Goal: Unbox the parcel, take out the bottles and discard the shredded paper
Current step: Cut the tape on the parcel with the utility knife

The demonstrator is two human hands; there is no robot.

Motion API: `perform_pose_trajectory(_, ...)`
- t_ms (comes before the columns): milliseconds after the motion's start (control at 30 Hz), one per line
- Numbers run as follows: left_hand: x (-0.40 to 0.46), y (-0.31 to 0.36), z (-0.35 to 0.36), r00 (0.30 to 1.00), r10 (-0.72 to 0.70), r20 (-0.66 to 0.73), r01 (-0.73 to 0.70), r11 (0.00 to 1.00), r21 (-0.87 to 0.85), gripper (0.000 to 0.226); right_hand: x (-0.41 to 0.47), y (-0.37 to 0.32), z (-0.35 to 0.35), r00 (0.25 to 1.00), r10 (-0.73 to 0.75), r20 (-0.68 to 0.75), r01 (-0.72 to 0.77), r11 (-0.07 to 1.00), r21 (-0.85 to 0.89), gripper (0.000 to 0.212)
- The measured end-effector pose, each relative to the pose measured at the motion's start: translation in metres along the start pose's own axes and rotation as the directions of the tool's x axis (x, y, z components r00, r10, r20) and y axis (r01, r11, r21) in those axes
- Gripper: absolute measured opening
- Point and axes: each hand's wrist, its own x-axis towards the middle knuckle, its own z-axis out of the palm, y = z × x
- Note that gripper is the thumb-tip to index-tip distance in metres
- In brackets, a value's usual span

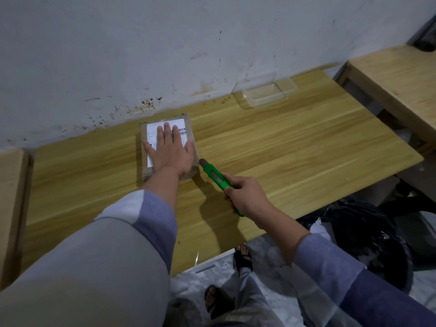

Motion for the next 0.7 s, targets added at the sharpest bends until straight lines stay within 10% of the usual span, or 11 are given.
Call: perform_pose_trajectory(700, -0.005, -0.002, -0.001, 0.999, 0.031, -0.009, -0.031, 0.999, -0.034, 0.092, 0.083, -0.045, -0.028, 0.987, 0.125, -0.097, -0.106, 0.978, 0.180, 0.050)
